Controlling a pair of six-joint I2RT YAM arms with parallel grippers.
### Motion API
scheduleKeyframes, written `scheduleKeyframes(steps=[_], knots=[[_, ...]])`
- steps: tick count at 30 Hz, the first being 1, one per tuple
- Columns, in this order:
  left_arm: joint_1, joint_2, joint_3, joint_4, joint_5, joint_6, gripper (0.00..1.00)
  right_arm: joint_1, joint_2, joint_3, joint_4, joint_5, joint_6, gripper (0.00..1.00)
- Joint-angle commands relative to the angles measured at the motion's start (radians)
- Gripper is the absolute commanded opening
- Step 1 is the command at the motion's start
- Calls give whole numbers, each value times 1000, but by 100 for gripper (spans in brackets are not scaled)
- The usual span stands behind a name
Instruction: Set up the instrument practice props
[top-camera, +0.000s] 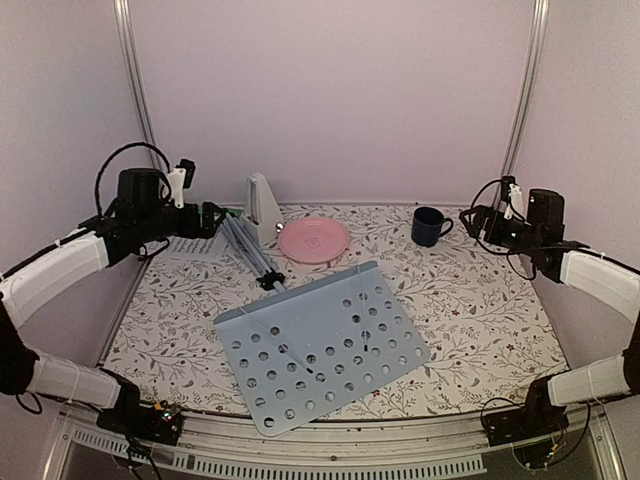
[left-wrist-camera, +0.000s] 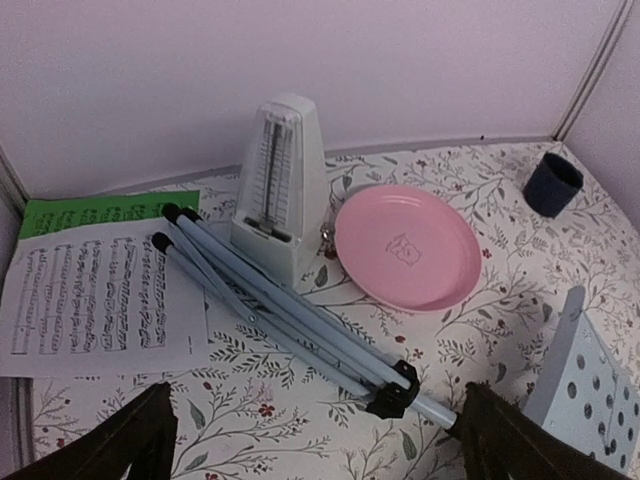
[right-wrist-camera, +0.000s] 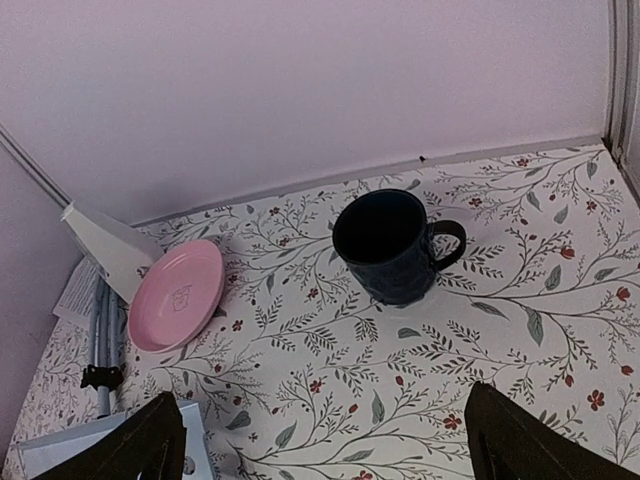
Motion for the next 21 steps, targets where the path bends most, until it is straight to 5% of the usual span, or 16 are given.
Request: scheduleKeyframes(steps=[1, 21], knots=[[-63, 119, 24, 40, 61, 41, 99, 19, 89, 43, 71, 88, 0, 99], [-421, 572, 345, -234, -5, 142, 96, 39, 89, -35, 127, 80, -22, 99]])
